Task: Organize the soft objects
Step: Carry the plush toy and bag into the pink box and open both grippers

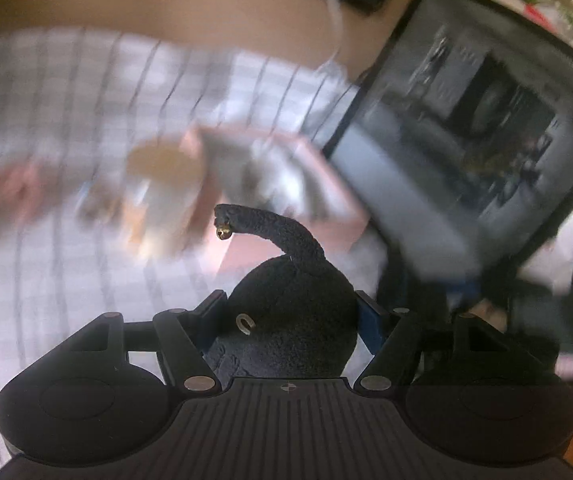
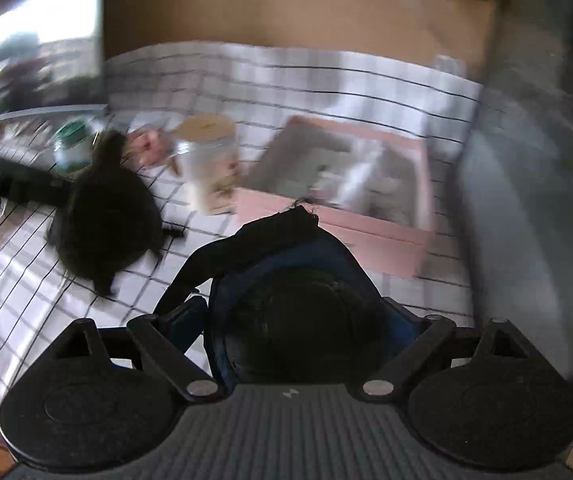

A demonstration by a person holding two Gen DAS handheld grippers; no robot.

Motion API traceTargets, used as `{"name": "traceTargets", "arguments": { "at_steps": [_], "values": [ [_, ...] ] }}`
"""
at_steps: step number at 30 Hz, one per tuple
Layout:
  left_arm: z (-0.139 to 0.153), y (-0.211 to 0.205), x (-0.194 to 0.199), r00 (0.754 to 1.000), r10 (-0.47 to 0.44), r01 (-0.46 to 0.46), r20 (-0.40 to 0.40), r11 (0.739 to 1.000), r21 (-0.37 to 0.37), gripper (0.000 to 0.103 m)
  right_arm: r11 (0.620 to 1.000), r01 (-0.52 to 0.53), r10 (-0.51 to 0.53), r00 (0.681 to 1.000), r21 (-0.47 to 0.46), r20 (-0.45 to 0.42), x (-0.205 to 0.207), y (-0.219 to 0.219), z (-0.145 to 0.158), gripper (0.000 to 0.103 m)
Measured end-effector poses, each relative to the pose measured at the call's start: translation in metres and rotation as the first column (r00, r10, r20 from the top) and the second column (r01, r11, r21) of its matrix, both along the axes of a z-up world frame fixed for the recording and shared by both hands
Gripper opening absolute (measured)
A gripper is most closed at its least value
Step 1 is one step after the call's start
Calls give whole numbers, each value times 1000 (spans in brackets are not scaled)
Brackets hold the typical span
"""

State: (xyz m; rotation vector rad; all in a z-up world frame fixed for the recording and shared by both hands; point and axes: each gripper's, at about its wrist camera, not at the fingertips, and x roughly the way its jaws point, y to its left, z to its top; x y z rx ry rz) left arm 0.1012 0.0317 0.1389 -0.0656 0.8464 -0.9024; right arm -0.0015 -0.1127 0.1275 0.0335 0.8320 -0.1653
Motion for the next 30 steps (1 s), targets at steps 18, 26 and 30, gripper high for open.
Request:
{"name": "traceTargets", "arguments": {
  "at_steps": [18, 26, 30],
  "values": [
    [-38, -187, 129, 994, 30, -44, 105, 991, 130, 77, 994, 113, -113, 993, 9, -21, -33, -21, -22, 91],
    [8, -125, 100, 978, 122, -113, 167, 992, -62, 70, 993, 88, -96, 990, 84, 102, 4, -47, 10, 91],
    [3, -74, 65, 978, 164, -152, 131, 984, -98, 70, 998, 62, -67, 979, 29, 192, 56, -49, 35, 91]
  ]
}}
